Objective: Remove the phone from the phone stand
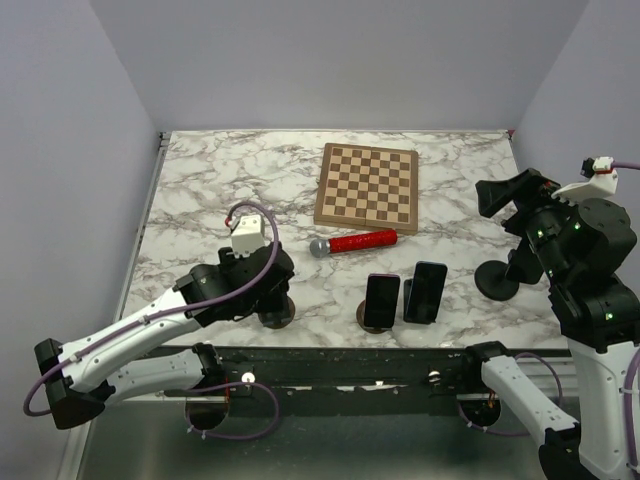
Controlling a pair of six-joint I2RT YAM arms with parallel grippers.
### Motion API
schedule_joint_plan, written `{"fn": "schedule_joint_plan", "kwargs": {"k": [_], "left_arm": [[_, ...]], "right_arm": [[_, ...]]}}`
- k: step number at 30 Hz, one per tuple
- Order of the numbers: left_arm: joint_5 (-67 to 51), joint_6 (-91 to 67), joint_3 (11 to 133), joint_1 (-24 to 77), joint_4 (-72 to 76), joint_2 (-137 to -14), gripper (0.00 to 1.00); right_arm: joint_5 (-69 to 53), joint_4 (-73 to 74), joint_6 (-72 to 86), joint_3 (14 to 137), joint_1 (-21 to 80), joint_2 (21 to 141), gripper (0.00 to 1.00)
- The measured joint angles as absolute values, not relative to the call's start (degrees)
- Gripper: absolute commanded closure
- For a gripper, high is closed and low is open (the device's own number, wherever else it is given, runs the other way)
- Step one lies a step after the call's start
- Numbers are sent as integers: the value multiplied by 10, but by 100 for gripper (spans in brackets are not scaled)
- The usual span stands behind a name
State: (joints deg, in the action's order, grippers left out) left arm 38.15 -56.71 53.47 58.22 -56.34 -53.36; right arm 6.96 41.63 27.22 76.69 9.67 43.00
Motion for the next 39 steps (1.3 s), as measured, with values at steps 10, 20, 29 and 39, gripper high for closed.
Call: {"fn": "schedule_joint_plan", "kwargs": {"k": [10,20,29,39], "left_arm": [[377,-464,656,580,-596,-552,100],[311,-283,752,437,-573,-553,100],[148,-119,841,220,-532,-689,100],[117,-50,1018,113,-517,-1005,100]], "right_arm": [[68,416,274,767,97,430,0],[68,417,274,777,97,433,0],[67,422,274,787,97,435,0],[45,428,275,788,97,441,0]]}}
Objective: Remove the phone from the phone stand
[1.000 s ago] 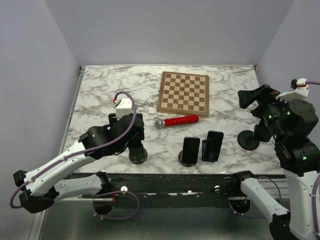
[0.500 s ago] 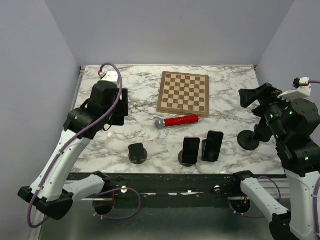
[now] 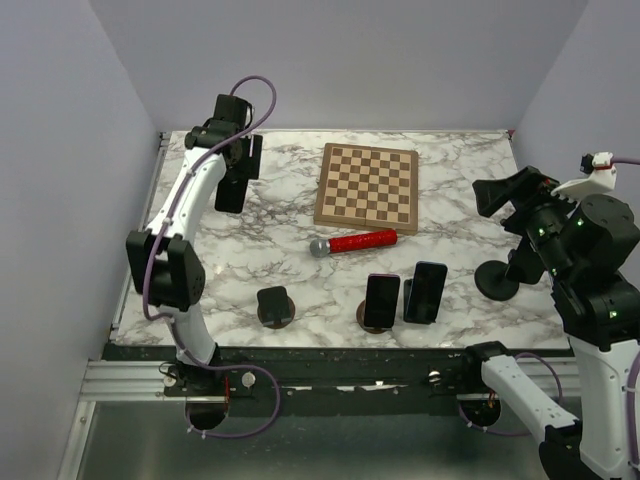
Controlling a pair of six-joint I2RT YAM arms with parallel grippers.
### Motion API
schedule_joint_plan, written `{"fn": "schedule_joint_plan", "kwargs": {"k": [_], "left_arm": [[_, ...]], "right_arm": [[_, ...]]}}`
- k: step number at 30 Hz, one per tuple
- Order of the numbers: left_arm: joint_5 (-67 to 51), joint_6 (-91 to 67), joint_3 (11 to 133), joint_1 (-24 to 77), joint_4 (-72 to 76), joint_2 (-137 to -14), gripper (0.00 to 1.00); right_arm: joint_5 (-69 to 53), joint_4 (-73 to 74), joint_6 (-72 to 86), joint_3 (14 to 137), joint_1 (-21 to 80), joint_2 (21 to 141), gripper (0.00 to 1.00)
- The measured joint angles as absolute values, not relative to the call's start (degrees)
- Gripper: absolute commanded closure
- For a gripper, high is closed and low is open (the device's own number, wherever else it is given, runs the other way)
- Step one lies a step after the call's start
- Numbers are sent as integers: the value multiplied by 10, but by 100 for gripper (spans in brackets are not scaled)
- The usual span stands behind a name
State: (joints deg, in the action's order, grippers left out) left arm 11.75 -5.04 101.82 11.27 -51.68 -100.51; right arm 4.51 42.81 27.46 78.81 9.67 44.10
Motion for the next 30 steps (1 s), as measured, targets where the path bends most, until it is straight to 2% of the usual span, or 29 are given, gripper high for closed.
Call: {"fn": "schedule_joint_plan", "kwargs": {"k": [7,13,19,20,25,27,28,30], "left_arm": [[107,-12,1163,62,-542,-1174,100],[105,10,1223,17,-562,-1246,100],[103,8,1234,-10,-573,-1291,100],[102,5,1239,-12,-575,-1298,98],[90,-24,1240,-18,-571,-1307,58],[81,-34,1231,-18,-562,-1297,39],[77,-39,1228,-18,-562,-1293,23],[56,-50,1220,-19,-559,-1281,12]], "right_arm": [[36,444,269,815,97,448,0],[32,454,263,833,97,455,0],[24,462,263,831,97,466,0],[23,462,263,829,97,466,0],[20,463,264,813,97,465,0],[20,463,265,806,97,465,0],[20,464,265,802,97,465,0],[20,464,265,797,97,465,0]]}}
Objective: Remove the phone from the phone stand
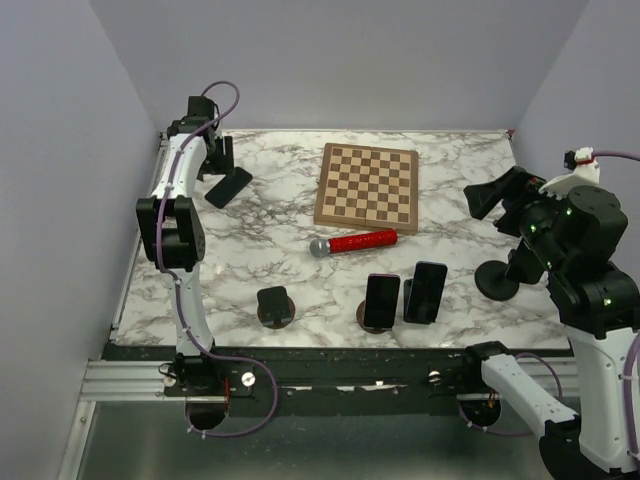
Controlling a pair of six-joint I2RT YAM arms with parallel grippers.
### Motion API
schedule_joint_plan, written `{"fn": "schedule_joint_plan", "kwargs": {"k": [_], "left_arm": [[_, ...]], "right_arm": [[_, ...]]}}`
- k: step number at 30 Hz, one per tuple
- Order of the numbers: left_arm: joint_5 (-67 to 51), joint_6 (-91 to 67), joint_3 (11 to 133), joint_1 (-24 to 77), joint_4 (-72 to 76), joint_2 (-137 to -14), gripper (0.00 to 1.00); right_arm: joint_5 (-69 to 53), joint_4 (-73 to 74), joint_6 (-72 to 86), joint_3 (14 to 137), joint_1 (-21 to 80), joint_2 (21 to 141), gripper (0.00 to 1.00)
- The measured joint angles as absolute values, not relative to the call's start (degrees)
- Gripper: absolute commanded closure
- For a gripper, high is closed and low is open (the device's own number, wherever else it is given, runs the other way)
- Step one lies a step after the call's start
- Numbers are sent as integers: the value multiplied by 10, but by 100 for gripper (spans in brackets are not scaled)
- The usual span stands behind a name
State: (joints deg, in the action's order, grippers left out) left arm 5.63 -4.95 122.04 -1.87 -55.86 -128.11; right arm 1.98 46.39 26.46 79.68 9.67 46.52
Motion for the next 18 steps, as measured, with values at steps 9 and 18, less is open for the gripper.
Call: {"fn": "schedule_joint_plan", "kwargs": {"k": [9,18], "left_arm": [[-87,-122,971,-1,-446,-1022,5],[-119,-202,766,195,-309,-723,1]], "right_arm": [[20,468,248,785,97,474,0],[23,496,238,796,97,488,0]]}}
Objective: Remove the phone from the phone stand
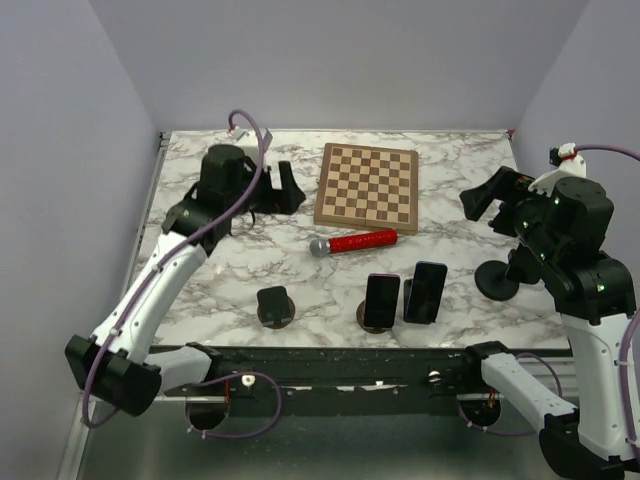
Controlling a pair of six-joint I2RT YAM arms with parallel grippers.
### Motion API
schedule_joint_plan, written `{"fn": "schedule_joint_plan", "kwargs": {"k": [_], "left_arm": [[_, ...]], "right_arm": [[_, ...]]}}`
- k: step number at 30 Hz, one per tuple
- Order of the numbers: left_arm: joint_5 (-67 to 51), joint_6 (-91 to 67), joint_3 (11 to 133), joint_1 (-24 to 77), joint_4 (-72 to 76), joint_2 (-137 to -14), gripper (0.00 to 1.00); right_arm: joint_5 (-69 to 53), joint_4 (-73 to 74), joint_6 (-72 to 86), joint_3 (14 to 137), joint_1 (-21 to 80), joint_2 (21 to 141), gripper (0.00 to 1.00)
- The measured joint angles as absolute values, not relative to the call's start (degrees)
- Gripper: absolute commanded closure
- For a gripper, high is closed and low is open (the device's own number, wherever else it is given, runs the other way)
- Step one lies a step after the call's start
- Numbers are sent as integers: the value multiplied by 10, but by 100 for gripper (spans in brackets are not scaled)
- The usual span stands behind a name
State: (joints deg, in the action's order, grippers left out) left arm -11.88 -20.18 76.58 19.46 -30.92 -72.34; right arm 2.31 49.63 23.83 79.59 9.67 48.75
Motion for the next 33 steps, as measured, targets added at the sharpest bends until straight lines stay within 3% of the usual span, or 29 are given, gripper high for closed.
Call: {"fn": "schedule_joint_plan", "kwargs": {"k": [7,14,18,26,33], "left_arm": [[11,-328,564,404,-272,-579,1],[229,-481,509,679,-279,-568,1],[342,-583,592,797,-354,-684,1],[475,-752,944,894,-587,-1005,1],[473,-745,907,889,-582,-1016,1]], "right_arm": [[41,507,233,806,97,487,0],[42,507,235,807,97,481,0],[42,507,239,807,97,474,0],[42,507,240,815,97,461,0],[42,509,243,826,97,453,0]]}}
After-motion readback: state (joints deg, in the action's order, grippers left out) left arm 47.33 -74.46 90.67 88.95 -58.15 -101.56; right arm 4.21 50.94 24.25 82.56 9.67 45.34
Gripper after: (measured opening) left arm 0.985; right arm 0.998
